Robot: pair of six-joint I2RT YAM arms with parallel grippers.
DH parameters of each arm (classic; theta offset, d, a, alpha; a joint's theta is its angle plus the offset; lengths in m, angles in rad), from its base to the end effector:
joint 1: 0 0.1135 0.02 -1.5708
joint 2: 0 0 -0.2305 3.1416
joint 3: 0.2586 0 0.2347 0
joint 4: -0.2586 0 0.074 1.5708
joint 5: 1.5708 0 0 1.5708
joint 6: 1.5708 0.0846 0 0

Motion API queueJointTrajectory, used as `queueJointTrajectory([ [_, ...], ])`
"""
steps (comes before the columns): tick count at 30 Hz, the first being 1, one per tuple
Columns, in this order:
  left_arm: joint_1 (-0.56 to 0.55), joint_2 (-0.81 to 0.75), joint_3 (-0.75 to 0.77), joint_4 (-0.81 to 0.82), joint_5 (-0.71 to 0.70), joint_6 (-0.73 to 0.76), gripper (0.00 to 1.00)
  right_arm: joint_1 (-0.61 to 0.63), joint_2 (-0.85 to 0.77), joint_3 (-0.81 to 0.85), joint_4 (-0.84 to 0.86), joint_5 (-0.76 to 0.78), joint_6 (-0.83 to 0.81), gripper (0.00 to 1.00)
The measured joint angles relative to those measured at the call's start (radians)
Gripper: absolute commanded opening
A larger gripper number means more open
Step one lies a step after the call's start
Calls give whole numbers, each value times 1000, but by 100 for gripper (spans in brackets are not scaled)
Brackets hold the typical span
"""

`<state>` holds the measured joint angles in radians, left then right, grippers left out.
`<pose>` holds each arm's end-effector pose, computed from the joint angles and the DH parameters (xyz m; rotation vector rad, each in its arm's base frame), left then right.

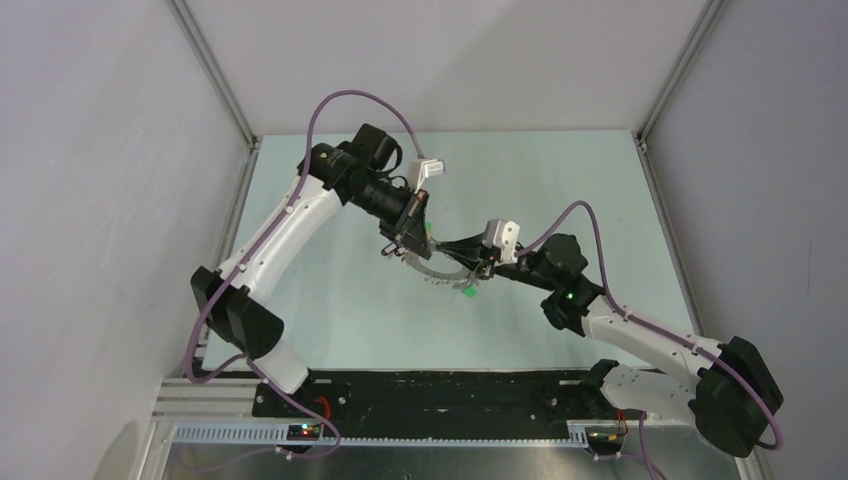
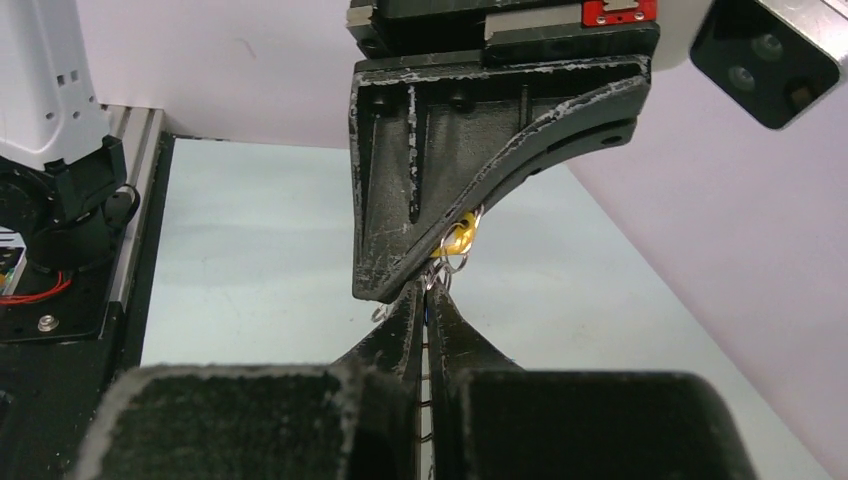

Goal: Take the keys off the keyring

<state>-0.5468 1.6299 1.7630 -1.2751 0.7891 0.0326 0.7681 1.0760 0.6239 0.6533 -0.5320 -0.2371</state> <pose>0.2302 -0.2104 0.3117 0.9966 2.4944 -1.2254 0.1750 0.2287 0.3006 -1.0616 0.9814 0.8012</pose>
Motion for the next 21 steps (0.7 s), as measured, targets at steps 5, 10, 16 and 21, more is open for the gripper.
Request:
queueJointTrajectory([
  [5,9,18,0,14,78,-16,0,-13,2,-21,65,-29,0,0],
  [10,17,19,0,40,80,-38,0,-31,16,-22,128,-22,6,34],
  [16,27,19,30,46,-67,-61,0,-45,-46,-21,101,10,10,45],
  [21,33,19,107,47,-184,-61,0,-49,-67,-21,49,38,10,45],
])
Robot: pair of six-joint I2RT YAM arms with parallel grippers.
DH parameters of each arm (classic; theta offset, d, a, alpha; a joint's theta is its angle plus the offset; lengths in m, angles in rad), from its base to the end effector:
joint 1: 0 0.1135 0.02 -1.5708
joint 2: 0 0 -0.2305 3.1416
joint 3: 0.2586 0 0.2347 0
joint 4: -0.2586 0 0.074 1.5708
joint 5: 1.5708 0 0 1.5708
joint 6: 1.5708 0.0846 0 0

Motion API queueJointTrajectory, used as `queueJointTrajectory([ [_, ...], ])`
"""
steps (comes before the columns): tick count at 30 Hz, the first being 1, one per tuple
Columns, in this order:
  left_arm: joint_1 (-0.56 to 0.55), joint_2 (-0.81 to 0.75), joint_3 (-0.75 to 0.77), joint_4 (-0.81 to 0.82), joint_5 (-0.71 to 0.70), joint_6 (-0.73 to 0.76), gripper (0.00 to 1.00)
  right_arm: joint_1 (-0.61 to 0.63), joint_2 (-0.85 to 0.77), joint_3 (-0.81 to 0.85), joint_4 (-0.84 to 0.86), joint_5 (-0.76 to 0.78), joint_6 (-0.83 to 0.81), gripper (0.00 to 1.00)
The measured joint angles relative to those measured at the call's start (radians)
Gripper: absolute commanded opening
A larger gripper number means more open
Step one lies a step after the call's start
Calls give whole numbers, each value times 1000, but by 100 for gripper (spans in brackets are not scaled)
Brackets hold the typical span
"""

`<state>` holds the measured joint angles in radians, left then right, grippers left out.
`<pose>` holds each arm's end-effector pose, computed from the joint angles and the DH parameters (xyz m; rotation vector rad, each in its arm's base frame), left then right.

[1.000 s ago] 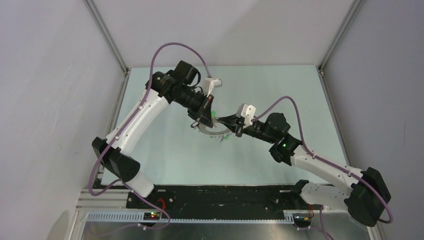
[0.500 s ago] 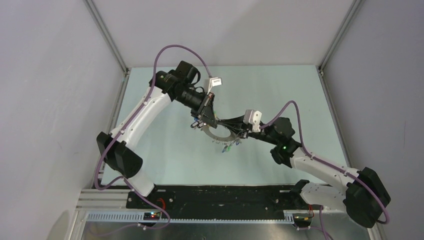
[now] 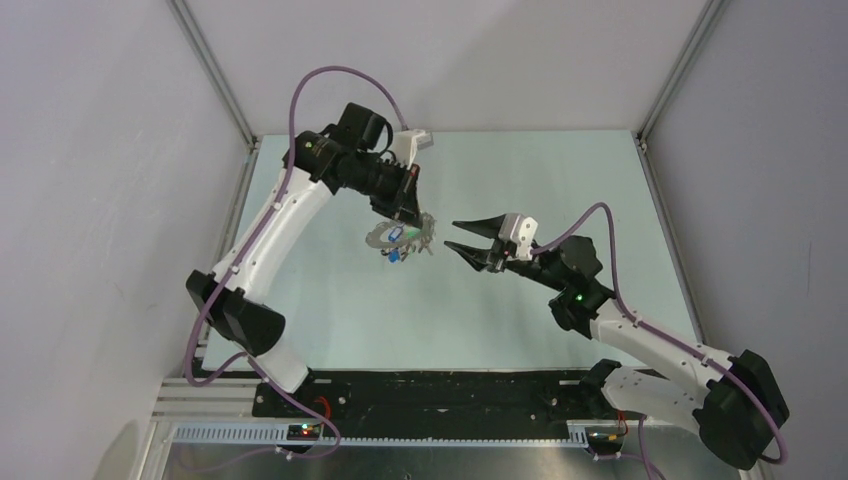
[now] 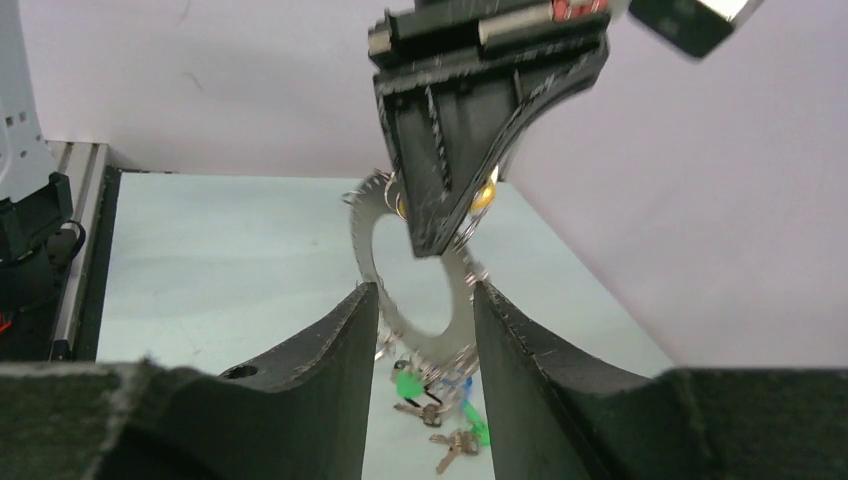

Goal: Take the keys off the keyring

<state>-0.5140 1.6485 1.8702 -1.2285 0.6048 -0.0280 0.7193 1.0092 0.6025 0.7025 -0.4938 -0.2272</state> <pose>0.2574 -0.2006 0.3304 0.8510 2.4594 -0.9801 0.1778 0.2090 0.3173 -0.9677 0.9375 0.7313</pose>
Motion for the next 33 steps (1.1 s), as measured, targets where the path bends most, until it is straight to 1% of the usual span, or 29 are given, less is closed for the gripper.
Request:
queueJointTrajectory([
  [5,0,0,74,1,-74,-3,0,-1,36,0,-2,18,9,44],
  [8,0,0,91,1,-105,-9,0,-4,74,10,-1,26,14,43],
  [14,0,3,89,0,-96,-10,0,-30,148,51,12,23,29,41],
  [16,0,3,86,1,-73,-10,0,-41,169,78,12,6,36,43],
  [18,0,3,82,0,-44,-16,0,-49,185,102,11,-17,44,49],
  [19,0,3,80,2,-28,-19,0,-51,192,113,10,-27,50,54],
  [21,0,3,76,7,-3,-27,0,-51,204,127,11,-39,59,61],
  [25,0,3,72,24,39,-44,0,-51,239,133,11,-37,71,68],
  [27,0,3,72,31,56,-45,0,-55,264,136,5,-38,73,69],
  [30,0,3,69,38,81,-43,0,-62,305,157,-19,-54,74,66],
  [31,-1,3,67,39,86,-43,0,-64,315,164,-30,-72,76,61],
  [32,-1,3,64,40,92,-42,0,-71,318,166,-34,-82,77,58],
  [33,-1,2,59,40,99,-41,0,-79,321,168,-34,-104,80,53],
])
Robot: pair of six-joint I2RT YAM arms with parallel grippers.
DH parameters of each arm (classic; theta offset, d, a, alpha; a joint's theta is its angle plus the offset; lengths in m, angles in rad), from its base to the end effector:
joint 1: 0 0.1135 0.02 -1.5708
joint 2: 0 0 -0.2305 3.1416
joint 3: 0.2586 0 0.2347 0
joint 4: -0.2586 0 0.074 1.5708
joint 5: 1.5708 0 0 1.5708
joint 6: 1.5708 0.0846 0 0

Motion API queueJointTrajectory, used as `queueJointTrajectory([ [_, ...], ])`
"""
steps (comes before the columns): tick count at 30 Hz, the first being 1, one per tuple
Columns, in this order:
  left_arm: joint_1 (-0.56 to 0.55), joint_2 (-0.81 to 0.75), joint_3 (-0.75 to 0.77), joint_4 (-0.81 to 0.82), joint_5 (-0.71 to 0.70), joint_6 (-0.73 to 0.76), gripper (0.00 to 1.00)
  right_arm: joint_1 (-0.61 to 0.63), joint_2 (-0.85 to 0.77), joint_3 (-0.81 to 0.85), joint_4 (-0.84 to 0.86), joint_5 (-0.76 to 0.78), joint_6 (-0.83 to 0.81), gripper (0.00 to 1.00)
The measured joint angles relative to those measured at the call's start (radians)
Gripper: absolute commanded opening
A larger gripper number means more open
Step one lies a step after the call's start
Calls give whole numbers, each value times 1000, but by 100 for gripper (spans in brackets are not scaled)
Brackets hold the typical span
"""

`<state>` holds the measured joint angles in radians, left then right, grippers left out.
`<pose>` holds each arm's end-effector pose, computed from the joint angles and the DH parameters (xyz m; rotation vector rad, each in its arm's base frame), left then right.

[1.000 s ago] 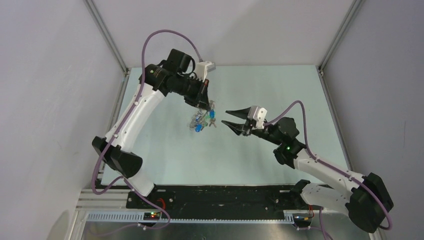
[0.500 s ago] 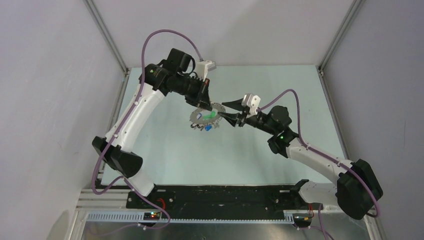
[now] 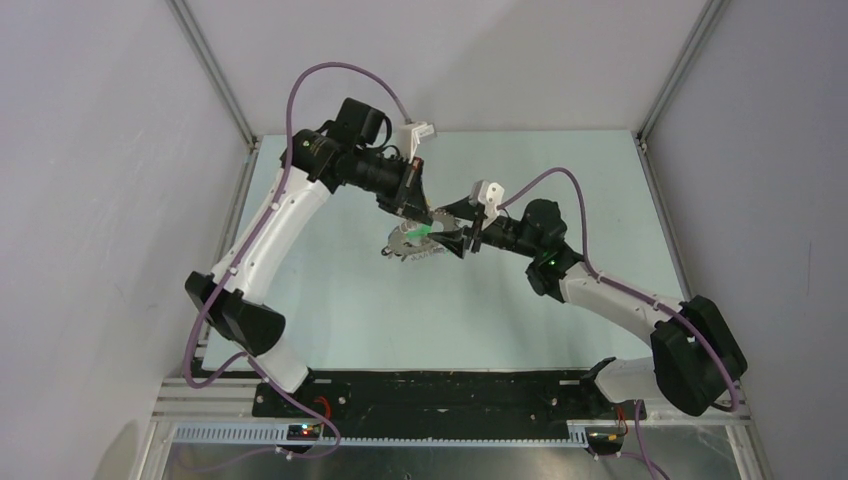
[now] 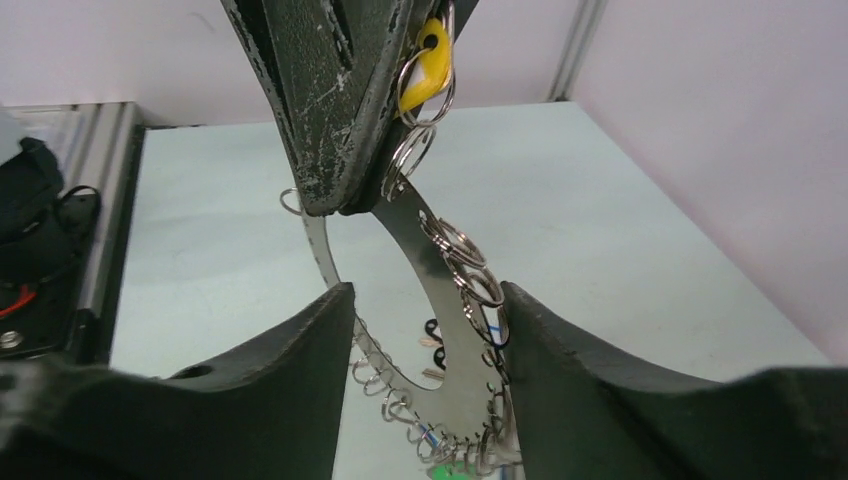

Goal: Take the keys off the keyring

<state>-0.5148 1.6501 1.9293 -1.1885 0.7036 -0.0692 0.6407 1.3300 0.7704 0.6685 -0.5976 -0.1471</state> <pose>0.2559 -0.2076 0.3542 0.8544 2.3538 -1.1189 0.2379 0.2368 0.2834 -1.0193 1.1510 0.8305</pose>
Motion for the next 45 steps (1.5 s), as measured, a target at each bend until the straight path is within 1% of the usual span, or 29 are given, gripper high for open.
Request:
queueJointTrajectory([
  [1,0,-1,-6,0,8,0,0,-10,2,3,-1,-26,8,49],
  [2,0,-1,-10,1,15,1,0,-20,3,6,0,-53,19,42],
  [3,0,-2,-13,1,19,2,0,-32,4,10,-1,-81,29,40],
  [5,0,-2,-22,1,32,2,0,-52,5,18,0,-128,50,27],
  [6,0,-2,-25,2,36,3,0,-63,5,23,-2,-151,59,24],
  [7,0,-2,-28,2,38,6,0,-73,5,27,-4,-177,68,16],
  [8,0,-2,-30,2,40,9,0,-79,5,31,-9,-195,73,13],
  [9,0,-2,-30,2,42,10,0,-85,5,36,-16,-217,77,6],
  [11,0,-3,-30,3,42,15,0,-93,5,47,-31,-256,84,0],
  [18,-2,-8,-26,-5,41,35,0,-117,4,88,-117,-352,92,0],
  [26,-20,-9,-1,-18,26,64,0,-146,-7,159,-274,-433,75,0],
  [29,-37,-10,-1,-25,0,87,0,-161,-11,180,-351,-465,62,0],
  [33,-63,-11,2,-26,-29,124,0,-174,-3,254,-525,-505,32,0],
  [37,-120,-16,13,-28,-132,200,0,-175,35,339,-697,-532,-16,0],
  [42,-244,-16,29,-51,-383,358,0,-177,81,412,-874,-544,-94,0],
  [45,-282,-16,41,-68,-486,440,0,-180,105,452,-933,-544,-131,0],
])
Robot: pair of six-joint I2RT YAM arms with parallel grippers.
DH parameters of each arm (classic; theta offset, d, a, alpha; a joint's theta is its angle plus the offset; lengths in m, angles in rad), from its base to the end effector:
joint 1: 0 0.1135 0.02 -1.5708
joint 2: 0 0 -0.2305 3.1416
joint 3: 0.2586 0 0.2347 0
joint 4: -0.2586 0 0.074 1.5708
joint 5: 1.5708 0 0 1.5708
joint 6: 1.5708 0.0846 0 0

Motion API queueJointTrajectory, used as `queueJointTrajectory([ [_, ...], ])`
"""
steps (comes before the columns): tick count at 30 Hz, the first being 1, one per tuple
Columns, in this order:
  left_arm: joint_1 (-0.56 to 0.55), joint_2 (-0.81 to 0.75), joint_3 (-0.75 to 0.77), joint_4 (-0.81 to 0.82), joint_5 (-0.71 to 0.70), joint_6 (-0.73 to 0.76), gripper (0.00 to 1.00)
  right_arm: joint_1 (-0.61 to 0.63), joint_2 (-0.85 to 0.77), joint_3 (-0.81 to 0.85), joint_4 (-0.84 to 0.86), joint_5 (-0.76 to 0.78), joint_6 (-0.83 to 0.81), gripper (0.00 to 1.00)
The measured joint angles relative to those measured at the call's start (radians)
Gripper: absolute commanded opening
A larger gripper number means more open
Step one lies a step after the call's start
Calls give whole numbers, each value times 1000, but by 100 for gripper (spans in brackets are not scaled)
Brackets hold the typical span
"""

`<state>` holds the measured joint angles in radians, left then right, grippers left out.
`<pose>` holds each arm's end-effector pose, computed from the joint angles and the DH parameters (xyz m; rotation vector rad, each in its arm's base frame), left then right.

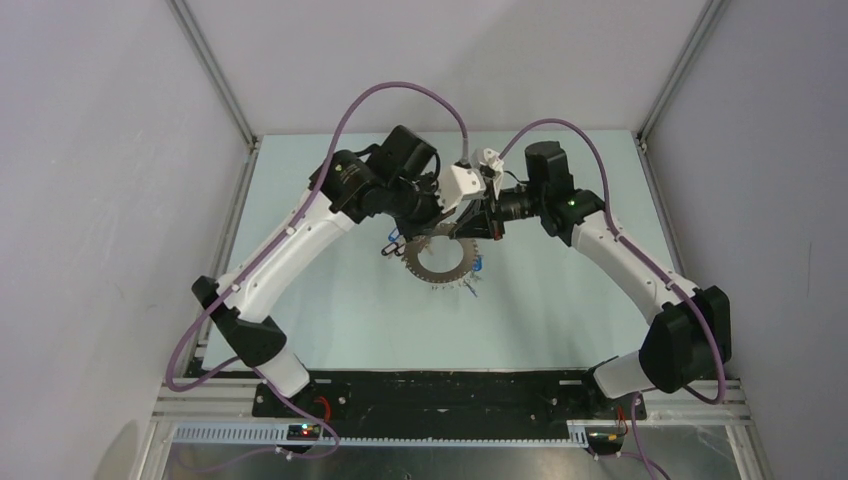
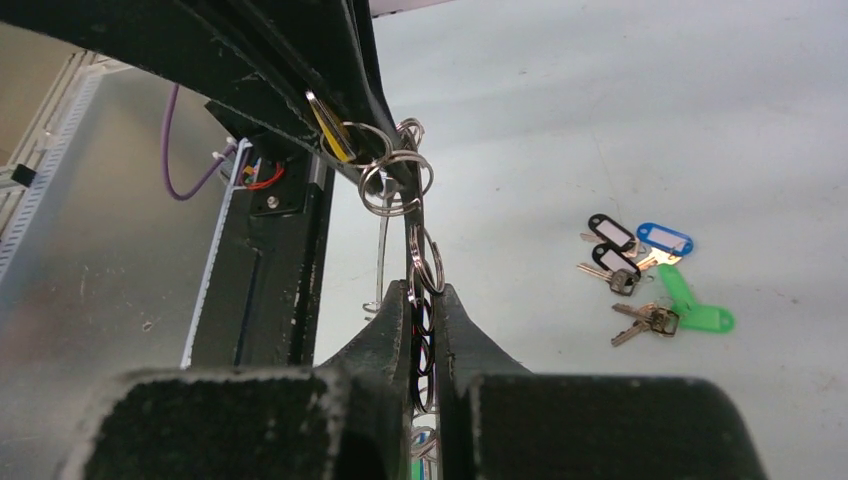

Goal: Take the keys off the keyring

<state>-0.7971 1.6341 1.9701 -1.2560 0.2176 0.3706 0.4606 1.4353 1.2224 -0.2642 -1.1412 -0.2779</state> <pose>0.2133 -0.2444 0.3504 1.4633 2.0467 -0.4480 0.2528 0.2113 0.3024 -1.3228 1.4437 1.2670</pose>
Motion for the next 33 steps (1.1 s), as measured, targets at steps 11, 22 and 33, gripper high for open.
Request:
queueJointTrajectory([
  [11,-70,0,9,-26,-173,286,0,-11,13,35,-49,15,-69,0],
  [22,-125,8,9,-25,-285,442,0,-18,29,75,-83,19,-94,6],
  [33,-80,-7,4,98,-306,264,0,8,-64,-64,-54,44,-44,55],
])
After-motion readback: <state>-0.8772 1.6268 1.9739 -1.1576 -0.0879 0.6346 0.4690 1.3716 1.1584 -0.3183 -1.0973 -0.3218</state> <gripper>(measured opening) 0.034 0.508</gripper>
